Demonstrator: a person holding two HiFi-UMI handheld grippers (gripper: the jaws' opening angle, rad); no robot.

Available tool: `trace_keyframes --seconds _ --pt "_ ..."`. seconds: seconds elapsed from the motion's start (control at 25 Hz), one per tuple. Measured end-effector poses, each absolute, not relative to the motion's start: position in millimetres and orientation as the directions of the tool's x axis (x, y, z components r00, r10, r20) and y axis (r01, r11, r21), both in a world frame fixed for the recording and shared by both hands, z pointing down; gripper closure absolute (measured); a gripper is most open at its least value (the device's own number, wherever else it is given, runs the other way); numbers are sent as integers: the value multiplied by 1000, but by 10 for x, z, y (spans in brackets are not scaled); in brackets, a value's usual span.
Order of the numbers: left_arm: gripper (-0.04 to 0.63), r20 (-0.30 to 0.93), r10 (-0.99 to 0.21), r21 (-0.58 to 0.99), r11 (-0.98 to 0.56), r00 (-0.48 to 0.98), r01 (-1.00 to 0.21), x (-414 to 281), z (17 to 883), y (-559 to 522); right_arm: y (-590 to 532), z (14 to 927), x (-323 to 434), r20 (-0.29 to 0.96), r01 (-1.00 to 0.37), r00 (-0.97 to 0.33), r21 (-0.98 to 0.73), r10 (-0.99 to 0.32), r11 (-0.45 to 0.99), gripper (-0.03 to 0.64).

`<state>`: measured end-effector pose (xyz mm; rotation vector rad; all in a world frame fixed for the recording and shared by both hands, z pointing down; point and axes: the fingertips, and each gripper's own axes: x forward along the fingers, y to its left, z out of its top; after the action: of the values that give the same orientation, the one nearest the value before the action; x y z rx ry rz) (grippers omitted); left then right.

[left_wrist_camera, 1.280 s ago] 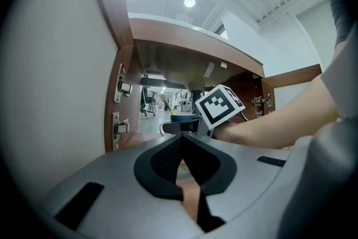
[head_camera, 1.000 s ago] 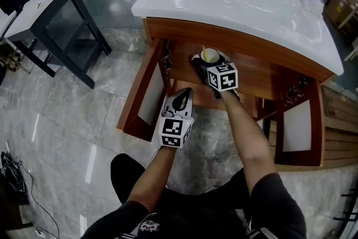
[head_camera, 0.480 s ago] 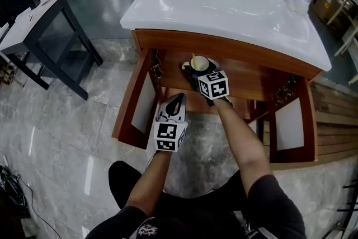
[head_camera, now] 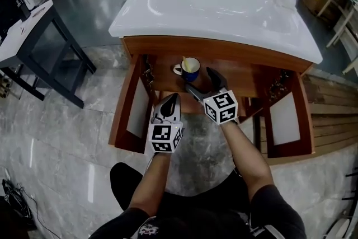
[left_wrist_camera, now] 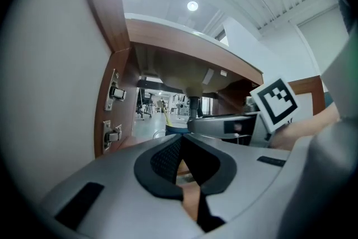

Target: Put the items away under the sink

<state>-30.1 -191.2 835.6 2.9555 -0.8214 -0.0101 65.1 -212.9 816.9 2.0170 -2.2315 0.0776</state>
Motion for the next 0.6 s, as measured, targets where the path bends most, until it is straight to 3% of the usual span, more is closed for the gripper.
trace_keyframes --seconds 0.16,0.32,0.6 --pt "595 -64 -468 87 -883 882 -462 -207 8227 -1818 -1694 8197 655 107 -992 -61 101 -992 72 196" --pt "595 -97 -417 75 -909 904 -411 -144 8155 -1675 -1362 8185 601 74 -991 21 133 -997 -11 357" --pt "595 -180 -304 32 -952 936 -303 -61 7982 -1380 -1060 8054 521 -3 -978 150 148 -989 -149 560"
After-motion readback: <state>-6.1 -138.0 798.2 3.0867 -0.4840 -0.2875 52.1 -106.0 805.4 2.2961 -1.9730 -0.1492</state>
